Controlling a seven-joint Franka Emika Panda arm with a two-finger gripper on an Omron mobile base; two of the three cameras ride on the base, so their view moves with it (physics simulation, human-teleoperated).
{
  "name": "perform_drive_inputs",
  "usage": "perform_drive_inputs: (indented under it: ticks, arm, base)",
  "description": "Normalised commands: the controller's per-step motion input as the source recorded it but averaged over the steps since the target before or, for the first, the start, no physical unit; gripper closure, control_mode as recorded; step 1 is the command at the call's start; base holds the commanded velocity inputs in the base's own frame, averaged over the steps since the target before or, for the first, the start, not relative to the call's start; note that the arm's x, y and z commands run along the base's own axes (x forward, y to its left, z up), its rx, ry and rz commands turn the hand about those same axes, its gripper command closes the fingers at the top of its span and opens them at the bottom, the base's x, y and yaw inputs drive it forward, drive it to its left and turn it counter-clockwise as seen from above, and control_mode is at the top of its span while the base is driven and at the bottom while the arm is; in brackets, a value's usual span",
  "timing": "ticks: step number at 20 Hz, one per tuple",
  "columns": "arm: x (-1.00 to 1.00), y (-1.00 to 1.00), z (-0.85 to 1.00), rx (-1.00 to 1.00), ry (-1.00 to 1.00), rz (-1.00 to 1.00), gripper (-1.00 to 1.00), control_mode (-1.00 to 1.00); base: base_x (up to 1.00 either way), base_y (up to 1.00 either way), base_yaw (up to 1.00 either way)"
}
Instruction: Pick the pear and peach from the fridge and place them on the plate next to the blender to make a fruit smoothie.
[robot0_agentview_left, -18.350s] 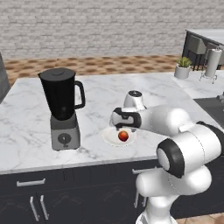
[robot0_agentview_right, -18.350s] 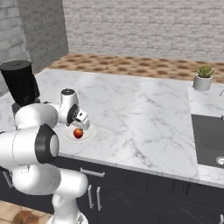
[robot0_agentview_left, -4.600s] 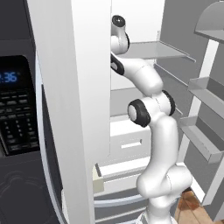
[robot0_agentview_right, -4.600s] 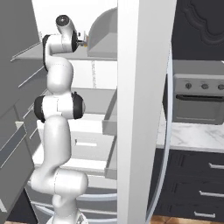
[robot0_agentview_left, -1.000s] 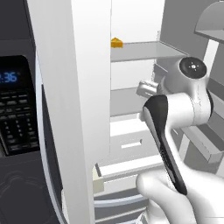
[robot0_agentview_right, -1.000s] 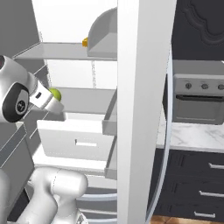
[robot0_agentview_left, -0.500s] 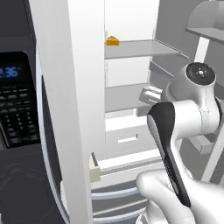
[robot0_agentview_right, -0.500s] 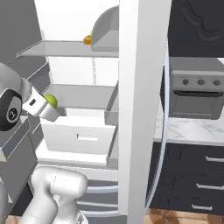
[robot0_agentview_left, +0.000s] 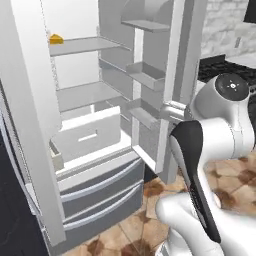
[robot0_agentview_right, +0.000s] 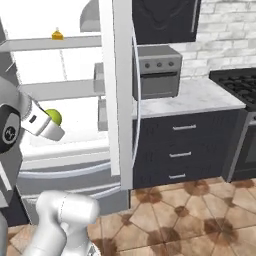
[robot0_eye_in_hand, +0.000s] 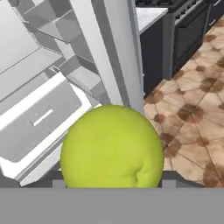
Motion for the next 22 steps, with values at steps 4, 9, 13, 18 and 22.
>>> perform_drive_inputs:
  ticks: [4, 9, 13, 18, 22]
  arm:
    - [0.00, 0.00, 0.00, 0.00, 0.00, 0.00, 1.00, 1.00]
    - [0.00, 0.00, 0.00, 0.00, 0.00, 0.00, 1.00, 1.00]
    - [0.00, 0.00, 0.00, 0.00, 0.00, 0.00, 1.00, 1.00]
    - [0.00, 0.00, 0.00, 0.00, 0.00, 0.00, 1.00, 1.00]
    - [0.00, 0.00, 0.00, 0.00, 0.00, 0.00, 1.00, 1.00]
  base:
    - [-0.30, -0.42, -0.76]
    - [0.00, -0.73, -0.75]
    - [0.00, -0.99, -0.66]
    - [0.26, -0.94, -0.57]
    - [0.67, -0.84, -0.47]
